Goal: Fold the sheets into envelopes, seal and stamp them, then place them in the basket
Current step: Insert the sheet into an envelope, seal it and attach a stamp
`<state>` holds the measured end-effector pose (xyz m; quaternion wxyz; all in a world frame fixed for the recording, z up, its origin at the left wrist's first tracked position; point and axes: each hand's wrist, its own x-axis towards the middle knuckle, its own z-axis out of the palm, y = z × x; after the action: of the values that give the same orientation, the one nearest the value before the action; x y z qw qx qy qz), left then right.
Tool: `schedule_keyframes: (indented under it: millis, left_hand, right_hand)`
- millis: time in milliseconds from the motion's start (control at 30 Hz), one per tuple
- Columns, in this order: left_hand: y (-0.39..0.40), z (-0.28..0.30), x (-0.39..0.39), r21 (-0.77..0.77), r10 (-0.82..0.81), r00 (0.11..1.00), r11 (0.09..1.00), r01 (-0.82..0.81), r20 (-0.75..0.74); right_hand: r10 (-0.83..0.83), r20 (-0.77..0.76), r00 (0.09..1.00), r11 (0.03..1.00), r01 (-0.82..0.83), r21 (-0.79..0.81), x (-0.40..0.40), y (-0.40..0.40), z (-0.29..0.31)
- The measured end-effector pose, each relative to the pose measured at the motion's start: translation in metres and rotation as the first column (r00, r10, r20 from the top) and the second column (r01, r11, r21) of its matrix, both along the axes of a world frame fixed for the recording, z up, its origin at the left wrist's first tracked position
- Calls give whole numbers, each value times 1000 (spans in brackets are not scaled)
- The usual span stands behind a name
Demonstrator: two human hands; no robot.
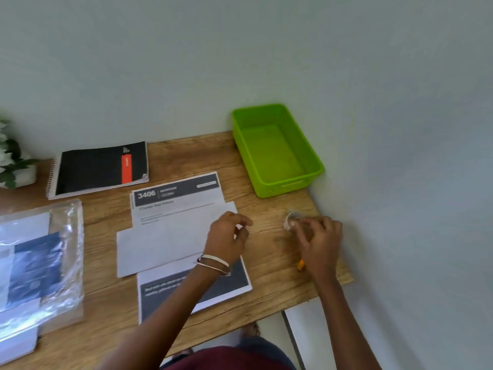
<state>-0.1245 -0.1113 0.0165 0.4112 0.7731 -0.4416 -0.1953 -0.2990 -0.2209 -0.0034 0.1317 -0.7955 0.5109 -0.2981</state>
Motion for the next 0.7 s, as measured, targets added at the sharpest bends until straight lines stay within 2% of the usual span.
schedule_keyframes:
  millis: [100, 200, 367, 533, 700]
  left_hand:
    - [-26, 0, -18, 40, -34, 999, 999, 35, -36]
    - [-45, -4, -27, 57, -53, 997, 997, 56, -52]
    - [-67, -4, -36, 55, -3, 996, 998, 8, -90]
    - [-69, 3, -44, 16, 16, 994, 1000, -14, -106]
    - [-65, 3, -53, -52, 55, 998, 997, -55, -5]
  right_hand:
    - [13, -249, 968, 1000, -17, -16, 12, -4, -3]
    - [17, -298, 955, 1000, -19, -6, 21, -6, -8]
    - [19, -180, 983, 998, -9, 57, 11, -12, -2]
    - [184, 11, 983, 969, -183, 165, -15, -19, 8]
    - [275, 126, 953, 938, -295, 185, -23, -23, 13]
